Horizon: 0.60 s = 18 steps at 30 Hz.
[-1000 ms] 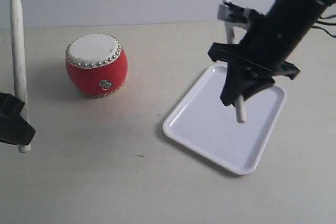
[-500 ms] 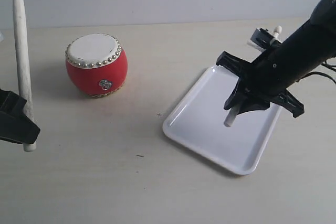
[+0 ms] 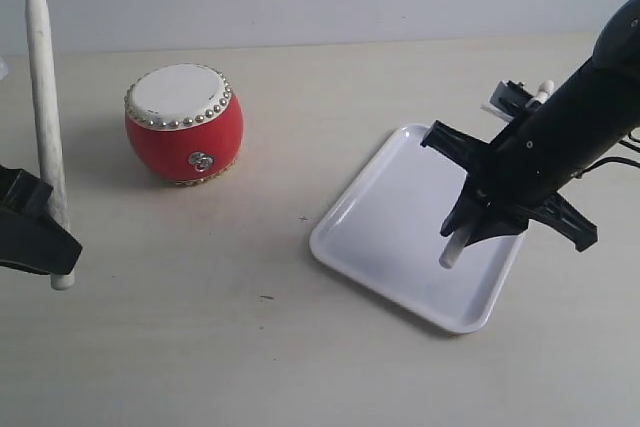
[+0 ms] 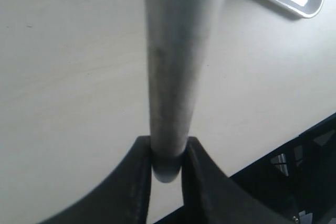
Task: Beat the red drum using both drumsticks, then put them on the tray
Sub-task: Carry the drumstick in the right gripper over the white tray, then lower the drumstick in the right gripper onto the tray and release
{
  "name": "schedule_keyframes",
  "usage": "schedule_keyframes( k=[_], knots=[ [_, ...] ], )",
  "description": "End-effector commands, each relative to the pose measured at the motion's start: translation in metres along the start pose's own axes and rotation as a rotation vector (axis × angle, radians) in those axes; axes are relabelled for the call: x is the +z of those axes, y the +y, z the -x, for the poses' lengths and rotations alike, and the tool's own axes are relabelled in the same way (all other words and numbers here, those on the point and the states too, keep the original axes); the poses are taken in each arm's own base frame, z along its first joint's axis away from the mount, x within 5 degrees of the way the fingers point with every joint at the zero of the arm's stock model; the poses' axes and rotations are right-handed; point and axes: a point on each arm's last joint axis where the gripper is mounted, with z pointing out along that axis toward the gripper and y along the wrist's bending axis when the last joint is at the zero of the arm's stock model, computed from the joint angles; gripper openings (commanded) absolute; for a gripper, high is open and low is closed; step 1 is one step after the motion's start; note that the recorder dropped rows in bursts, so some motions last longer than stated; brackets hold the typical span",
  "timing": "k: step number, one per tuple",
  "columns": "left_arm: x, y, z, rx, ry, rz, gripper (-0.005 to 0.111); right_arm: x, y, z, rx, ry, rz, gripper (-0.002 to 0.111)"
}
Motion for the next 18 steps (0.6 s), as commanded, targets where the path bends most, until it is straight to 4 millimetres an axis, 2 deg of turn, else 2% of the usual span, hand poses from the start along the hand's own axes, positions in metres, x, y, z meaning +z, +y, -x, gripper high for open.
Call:
schedule_keyframes(
  k=[1, 13, 18],
  knots=[
    [-0.001, -0.002, -0.002, -0.003, 0.004, -0.017, 0.0, -0.001, -0.004, -0.006, -0.021, 0.059, -0.036, 0.0],
    [-0.001, -0.002, -0.002, -0.003, 0.009, -0.018, 0.0, 0.008, 0.008, -0.021, 0.005, 0.075, -0.067, 0.0],
    [-0.001, -0.002, -0.003, -0.001, 0.021, -0.022, 0.0, 0.008, 0.001, -0.02, 0.013, 0.047, -0.154, 0.0]
  ],
)
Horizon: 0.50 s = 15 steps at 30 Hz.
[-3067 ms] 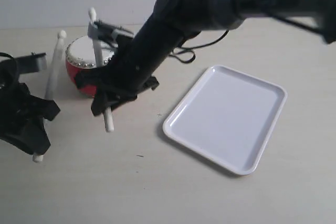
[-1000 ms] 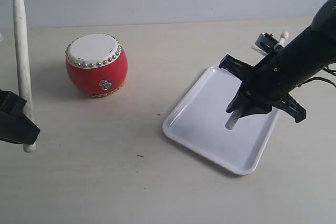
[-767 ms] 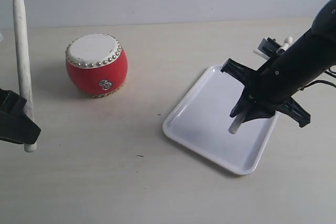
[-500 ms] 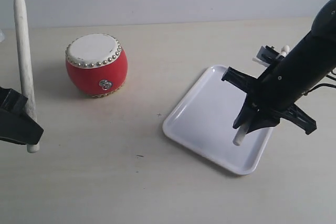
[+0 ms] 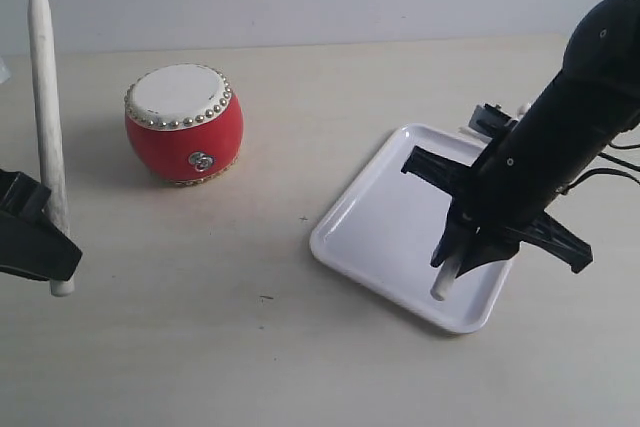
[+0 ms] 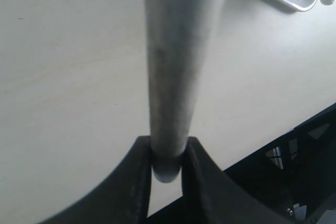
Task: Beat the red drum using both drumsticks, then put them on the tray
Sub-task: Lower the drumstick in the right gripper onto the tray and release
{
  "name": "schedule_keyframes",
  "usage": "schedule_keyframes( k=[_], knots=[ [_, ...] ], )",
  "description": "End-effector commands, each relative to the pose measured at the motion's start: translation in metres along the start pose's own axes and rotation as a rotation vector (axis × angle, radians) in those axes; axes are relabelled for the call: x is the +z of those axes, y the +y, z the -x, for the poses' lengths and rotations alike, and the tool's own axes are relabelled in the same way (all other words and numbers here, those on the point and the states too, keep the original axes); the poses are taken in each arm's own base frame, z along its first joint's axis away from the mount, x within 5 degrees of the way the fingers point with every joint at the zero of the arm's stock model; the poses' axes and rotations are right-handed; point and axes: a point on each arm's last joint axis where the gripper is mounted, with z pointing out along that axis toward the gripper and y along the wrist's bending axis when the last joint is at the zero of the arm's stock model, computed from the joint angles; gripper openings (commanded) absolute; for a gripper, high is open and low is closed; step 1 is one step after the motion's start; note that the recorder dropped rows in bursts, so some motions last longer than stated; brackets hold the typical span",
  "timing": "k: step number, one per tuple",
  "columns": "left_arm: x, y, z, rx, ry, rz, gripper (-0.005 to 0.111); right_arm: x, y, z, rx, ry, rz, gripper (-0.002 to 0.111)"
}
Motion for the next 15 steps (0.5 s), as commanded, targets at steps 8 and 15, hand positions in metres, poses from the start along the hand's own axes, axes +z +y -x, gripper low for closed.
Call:
schedule_keyframes(
  k=[8, 15],
  knots=[
    [-0.001, -0.001, 0.0, 0.032, -0.013, -0.004, 0.0, 0.019, -0.031, -0.008, 0.14, -0.046, -0.107, 0.0],
    [-0.001, -0.001, 0.0, 0.032, -0.019, -0.003, 0.0, 0.022, -0.023, -0.012, 0.136, -0.011, 0.011, 0.0]
  ],
)
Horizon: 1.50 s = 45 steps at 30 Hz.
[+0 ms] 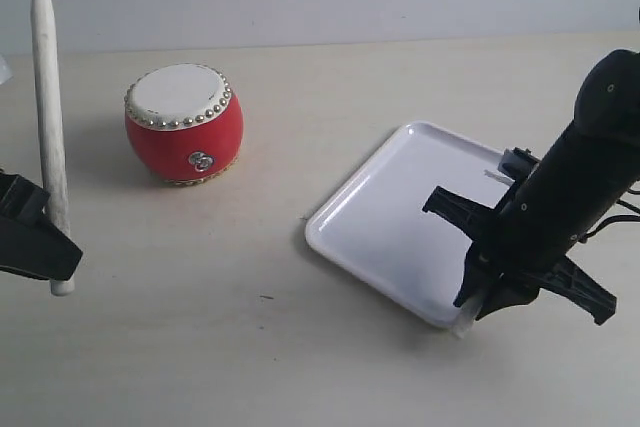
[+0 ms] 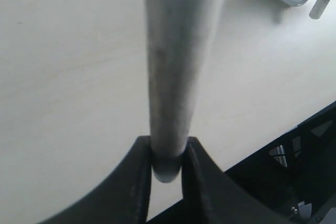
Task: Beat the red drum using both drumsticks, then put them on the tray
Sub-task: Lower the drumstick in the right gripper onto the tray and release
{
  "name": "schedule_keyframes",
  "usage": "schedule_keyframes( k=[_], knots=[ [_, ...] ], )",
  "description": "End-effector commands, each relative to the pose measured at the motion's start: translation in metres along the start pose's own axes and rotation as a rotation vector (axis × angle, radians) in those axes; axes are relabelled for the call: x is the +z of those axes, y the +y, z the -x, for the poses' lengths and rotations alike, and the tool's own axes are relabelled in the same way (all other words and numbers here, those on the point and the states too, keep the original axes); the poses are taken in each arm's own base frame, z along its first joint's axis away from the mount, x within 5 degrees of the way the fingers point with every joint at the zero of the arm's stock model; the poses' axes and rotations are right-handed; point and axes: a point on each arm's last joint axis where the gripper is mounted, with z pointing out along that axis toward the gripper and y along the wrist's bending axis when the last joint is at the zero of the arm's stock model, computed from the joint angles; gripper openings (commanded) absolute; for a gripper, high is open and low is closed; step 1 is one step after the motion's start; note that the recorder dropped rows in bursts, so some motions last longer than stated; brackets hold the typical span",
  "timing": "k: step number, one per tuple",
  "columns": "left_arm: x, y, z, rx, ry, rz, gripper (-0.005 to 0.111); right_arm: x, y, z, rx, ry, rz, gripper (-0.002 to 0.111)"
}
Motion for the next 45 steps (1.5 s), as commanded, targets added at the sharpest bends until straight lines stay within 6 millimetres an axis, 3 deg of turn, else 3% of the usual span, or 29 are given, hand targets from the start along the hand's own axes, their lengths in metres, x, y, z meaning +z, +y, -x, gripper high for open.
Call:
schedule_keyframes(
  k=[1, 10, 18, 33, 45],
  knots=[
    [-0.001, 0.0, 0.0, 0.005, -0.019, -0.002, 0.0, -0.001, 0.007, -0.005, -0.017, 0.036, 0.078, 0.0],
    [-0.001, -0.001, 0.0, 0.006, -0.012, -0.004, 0.0, -0.018, 0.012, -0.005, -0.034, -0.054, 0.15, 0.0],
    [-0.001, -0.001, 0.0, 0.009, -0.01, -0.005, 0.0, -0.004, 0.011, 0.001, -0.014, -0.034, 0.121, 0.0],
    [-0.001, -0.001, -0.001, 0.021, -0.002, -0.007, 0.0, 0.003, 0.007, 0.007, -0.072, -0.074, 0.082, 0.0],
    [-0.001, -0.001, -0.001, 0.021, -0.002, -0.007, 0.0, 0.005, 0.011, 0.008, -0.014, -0.067, 0.128, 0.0]
  ],
)
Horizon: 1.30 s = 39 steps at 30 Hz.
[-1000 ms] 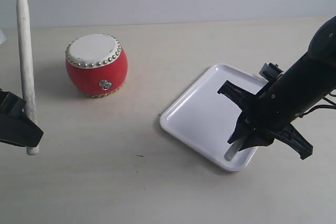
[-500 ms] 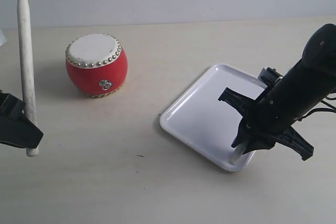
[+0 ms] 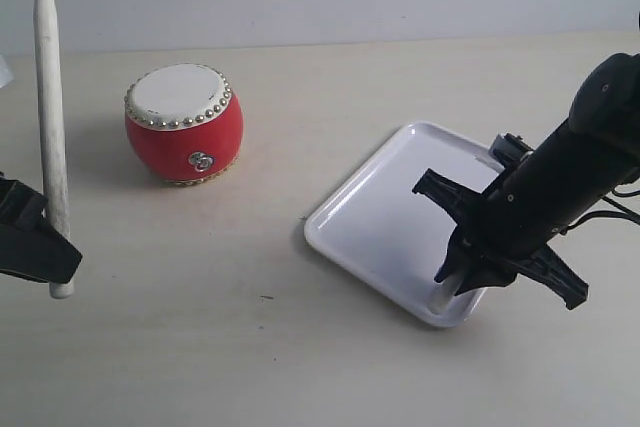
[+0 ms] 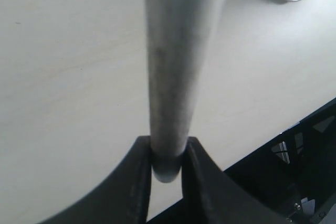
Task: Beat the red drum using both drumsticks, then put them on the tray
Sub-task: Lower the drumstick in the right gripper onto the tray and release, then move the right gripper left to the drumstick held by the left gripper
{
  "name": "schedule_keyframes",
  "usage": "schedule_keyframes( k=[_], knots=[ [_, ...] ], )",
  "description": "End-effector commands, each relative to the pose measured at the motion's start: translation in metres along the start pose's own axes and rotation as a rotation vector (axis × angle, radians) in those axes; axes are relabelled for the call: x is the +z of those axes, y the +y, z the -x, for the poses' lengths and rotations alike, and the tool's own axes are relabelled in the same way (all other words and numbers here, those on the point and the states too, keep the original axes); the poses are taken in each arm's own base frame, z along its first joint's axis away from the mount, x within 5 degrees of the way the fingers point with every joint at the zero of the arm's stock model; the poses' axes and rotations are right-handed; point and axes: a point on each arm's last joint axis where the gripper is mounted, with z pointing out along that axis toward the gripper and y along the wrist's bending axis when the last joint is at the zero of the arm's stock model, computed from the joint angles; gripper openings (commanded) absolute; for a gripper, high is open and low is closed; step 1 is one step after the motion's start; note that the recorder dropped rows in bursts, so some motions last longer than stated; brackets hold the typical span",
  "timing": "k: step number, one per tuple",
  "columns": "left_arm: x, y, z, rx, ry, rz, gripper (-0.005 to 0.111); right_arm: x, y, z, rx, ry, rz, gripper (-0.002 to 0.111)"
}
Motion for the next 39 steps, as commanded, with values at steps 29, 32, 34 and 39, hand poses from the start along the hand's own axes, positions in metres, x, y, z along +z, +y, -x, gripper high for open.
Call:
schedule_keyframes(
  k=[29, 32, 34, 39],
  knots=[
    [-0.001, 0.0, 0.0, 0.006, -0.017, -0.001, 0.0, -0.001, 0.002, 0.001, 0.009, -0.023, 0.025, 0.036],
    [-0.001, 0.0, 0.0, 0.006, -0.017, -0.001, 0.0, -0.008, 0.005, -0.001, 0.006, -0.032, 0.053, 0.036],
    [-0.001, 0.0, 0.0, 0.006, -0.017, -0.001, 0.0, -0.016, 0.009, -0.003, -0.063, -0.048, 0.082, 0.036],
    [-0.001, 0.0, 0.001, 0.008, -0.027, 0.003, 0.0, -0.044, 0.018, -0.012, -0.288, -0.117, 0.164, 0.036]
  ],
)
